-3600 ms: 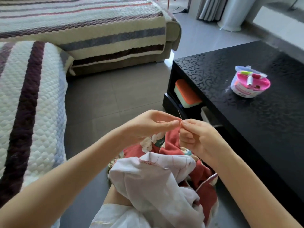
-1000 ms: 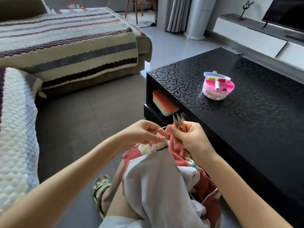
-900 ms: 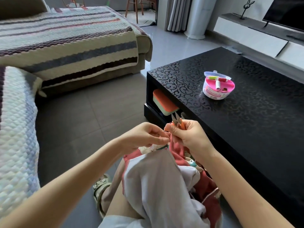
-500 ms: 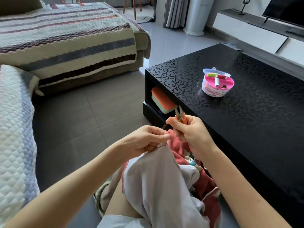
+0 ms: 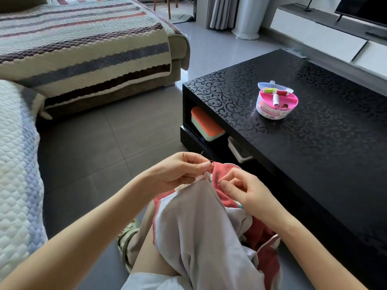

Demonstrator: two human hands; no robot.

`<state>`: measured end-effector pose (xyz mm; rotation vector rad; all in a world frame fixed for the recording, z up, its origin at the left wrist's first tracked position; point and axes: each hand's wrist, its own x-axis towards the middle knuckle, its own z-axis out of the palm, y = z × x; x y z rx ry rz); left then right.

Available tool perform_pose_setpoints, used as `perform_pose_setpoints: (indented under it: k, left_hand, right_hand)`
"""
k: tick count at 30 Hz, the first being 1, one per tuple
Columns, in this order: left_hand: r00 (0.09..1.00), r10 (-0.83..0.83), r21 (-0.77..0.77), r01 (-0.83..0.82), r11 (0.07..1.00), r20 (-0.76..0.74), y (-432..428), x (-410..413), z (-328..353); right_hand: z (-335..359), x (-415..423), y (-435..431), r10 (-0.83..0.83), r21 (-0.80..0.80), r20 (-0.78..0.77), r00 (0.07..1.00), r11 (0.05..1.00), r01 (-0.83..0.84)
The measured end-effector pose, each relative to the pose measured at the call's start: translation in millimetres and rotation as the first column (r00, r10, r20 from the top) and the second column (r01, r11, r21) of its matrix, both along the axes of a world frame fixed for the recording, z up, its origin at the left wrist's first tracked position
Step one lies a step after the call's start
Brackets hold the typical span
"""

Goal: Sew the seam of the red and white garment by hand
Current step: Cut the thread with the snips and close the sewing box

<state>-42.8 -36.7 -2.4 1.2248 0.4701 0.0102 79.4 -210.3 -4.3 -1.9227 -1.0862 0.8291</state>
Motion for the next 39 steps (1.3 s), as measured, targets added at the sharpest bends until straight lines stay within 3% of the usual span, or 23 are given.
perform_pose_setpoints:
  k: [8, 17, 30, 39]
  left_hand:
    - [1.000, -0.026, -0.068, 0.026, 0.997, -0.002, -2, 4, -4]
    - [0.999, -0.054, -0.070, 0.055, 0.996, 0.007, -1, 7, -7]
    - [1.000, -0.014, -0.081, 0.012, 0.997, -0.024, -6, 6, -7]
    - [0.970, 0.243, -0.066, -0.242, 0.968, 0.013, -35, 1, -15]
  right_hand:
    - [9, -3, 13, 0.005, 0.081, -0.173, 0.985, 0.997, 0.009]
    - [15, -3, 16, 0.045, 0.117, -0.250, 0.967, 0.993, -0.016]
    - [15, 0, 19, 0.008, 0.065, -0.143, 0.990, 0.998, 0.001]
    - [14, -1, 15, -0.033, 0.030, -0.108, 0.994, 0.999, 0.036]
